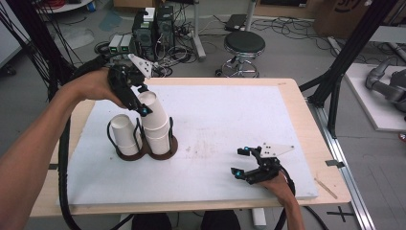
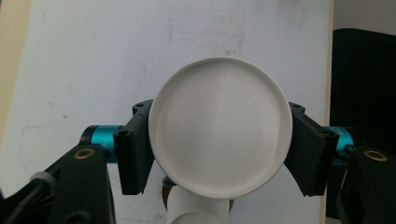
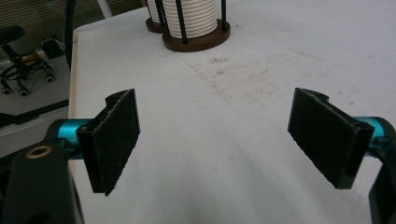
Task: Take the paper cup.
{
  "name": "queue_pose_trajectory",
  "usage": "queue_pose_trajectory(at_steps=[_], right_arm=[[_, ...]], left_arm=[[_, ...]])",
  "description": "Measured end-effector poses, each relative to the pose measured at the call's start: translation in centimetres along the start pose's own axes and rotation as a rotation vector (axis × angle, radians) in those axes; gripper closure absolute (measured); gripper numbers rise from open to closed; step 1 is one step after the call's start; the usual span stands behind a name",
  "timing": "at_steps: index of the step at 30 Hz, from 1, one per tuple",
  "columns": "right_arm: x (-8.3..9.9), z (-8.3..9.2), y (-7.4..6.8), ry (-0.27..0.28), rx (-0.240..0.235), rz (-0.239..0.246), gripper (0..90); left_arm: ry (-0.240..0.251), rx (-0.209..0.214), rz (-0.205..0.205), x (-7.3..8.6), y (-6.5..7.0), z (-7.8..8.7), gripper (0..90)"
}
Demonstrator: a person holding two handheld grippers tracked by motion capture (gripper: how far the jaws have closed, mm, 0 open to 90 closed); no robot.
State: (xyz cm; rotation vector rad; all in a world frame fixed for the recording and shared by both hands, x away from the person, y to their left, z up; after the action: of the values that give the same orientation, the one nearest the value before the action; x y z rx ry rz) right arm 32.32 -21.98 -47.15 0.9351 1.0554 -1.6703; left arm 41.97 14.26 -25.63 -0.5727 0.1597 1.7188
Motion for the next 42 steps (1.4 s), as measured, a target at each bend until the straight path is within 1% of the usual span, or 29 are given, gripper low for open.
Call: queue_pose_trajectory(at_steps=[2,4,10,12,14,15,16,17,18,19,20,21,22,24,25,27,28,29,31,32,33,34,36,38,39,40,42], right_arm=[[0.0,0.0,0.0,-0.001,0.001,0.0,17.4],[0.0,0.0,0.0,0.0,0.002,0.003,17.4],[0.0,0.0,-0.1,-0.003,0.002,0.0,17.4],[0.0,0.0,-0.1,-0.003,0.002,0.001,17.4],[0.0,0.0,-0.1,-0.003,0.002,-0.002,17.4],[0.0,0.0,-0.1,-0.003,0.001,-0.001,17.4],[0.0,0.0,0.0,0.0,0.004,0.007,17.4],[0.0,0.0,0.0,0.0,0.004,0.007,17.4],[0.0,0.0,0.0,-0.001,0.003,0.004,17.4],[0.0,0.0,0.0,-0.001,0.002,0.002,17.4],[0.0,0.0,0.0,-0.001,0.002,0.002,17.4],[0.0,0.0,0.0,-0.001,0.002,0.0,17.4],[0.0,0.0,0.0,-0.001,0.004,0.003,17.4],[0.0,0.0,0.0,0.0,0.003,0.002,17.4],[0.0,0.0,0.0,0.0,0.005,0.001,17.4],[0.0,0.0,0.0,-0.001,0.004,0.001,17.4],[0.0,0.0,0.0,0.0,0.004,0.004,17.4],[0.0,0.0,0.0,-0.002,0.005,0.007,17.4],[0.0,0.0,0.0,-0.002,0.006,0.006,17.4],[0.0,0.0,0.0,-0.001,0.004,0.005,17.4],[0.0,0.0,0.0,-0.001,0.005,0.002,17.4],[0.0,0.0,0.0,-0.001,0.004,0.006,17.4],[0.0,0.0,0.0,0.0,0.006,0.007,17.4],[0.0,0.0,0.0,-0.002,0.006,0.006,17.4],[0.0,0.0,0.0,-0.003,0.005,0.003,17.4],[0.0,0.0,0.0,-0.003,0.006,0.005,17.4],[0.0,0.0,0.0,-0.004,0.003,0.003,17.4]], left_arm=[[-0.003,-0.006,0.004,0.0,-0.1,0.3,33.3],[-0.001,-0.003,0.009,0.0,-0.1,0.5,33.3],[0.029,-0.014,0.004,-0.6,-0.1,1.5,33.2],[0.039,-0.015,0.011,-0.8,-0.1,1.8,33.2],[0.052,-0.037,0.002,-1.1,-0.2,2.4,33.3],[0.072,-0.035,0.012,-1.2,-0.2,2.7,33.3],[0.104,-0.037,0.026,-1.3,-0.2,3.3,33.3],[0.104,-0.037,0.026,-1.3,-0.2,3.3,33.3],[0.109,-0.033,0.035,-1.3,-0.2,3.5,33.3],[0.109,-0.044,0.029,-1.3,-0.2,3.7,33.2],[0.109,-0.046,0.031,-1.3,-0.3,3.9,33.2],[0.128,-0.048,0.038,-1.4,-0.2,4.4,33.2],[0.128,-0.048,0.038,-1.4,-0.2,4.4,33.2],[0.147,-0.047,0.046,-1.5,-0.1,4.8,33.2],[0.16,-0.057,0.044,-1.6,-0.2,5.2,33.2],[0.178,-0.055,0.06,-1.6,-0.2,5.8,33.2],[0.182,-0.061,0.06,-1.7,-0.2,6.0,33.2],[0.187,-0.058,0.066,-1.7,-0.2,6.2,33.2],[0.191,-0.066,0.064,-1.7,-0.1,6.6,33.2],[0.193,-0.055,0.068,-1.8,0.0,6.7,33.2],[0.196,-0.064,0.063,-1.8,0.0,6.9,33.2],[0.197,-0.063,0.069,-1.8,0.1,7.0,33.2],[0.203,-0.063,0.067,-1.8,0.2,7.2,33.2],[0.211,-0.059,0.077,-1.8,0.3,7.3,33.2],[0.22,-0.062,0.078,-1.8,0.4,7.4,33.2],[0.229,-0.056,0.083,-1.8,0.5,7.5,33.2],[0.259,-0.055,0.085,-1.8,0.8,7.7,33.2]])
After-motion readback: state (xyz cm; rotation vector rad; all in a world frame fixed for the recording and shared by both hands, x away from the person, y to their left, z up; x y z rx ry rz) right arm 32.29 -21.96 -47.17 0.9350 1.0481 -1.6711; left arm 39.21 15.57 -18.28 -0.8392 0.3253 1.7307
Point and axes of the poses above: each handheld gripper's, and its own axes: z roughly backward along the jaws, x roughly out of its underside, y roughly to its right, the point moved 5 cm from there along -z, roughly forward along the jaws, and after that the axes turned 12 degrees about -x, right-handed, at the moved point
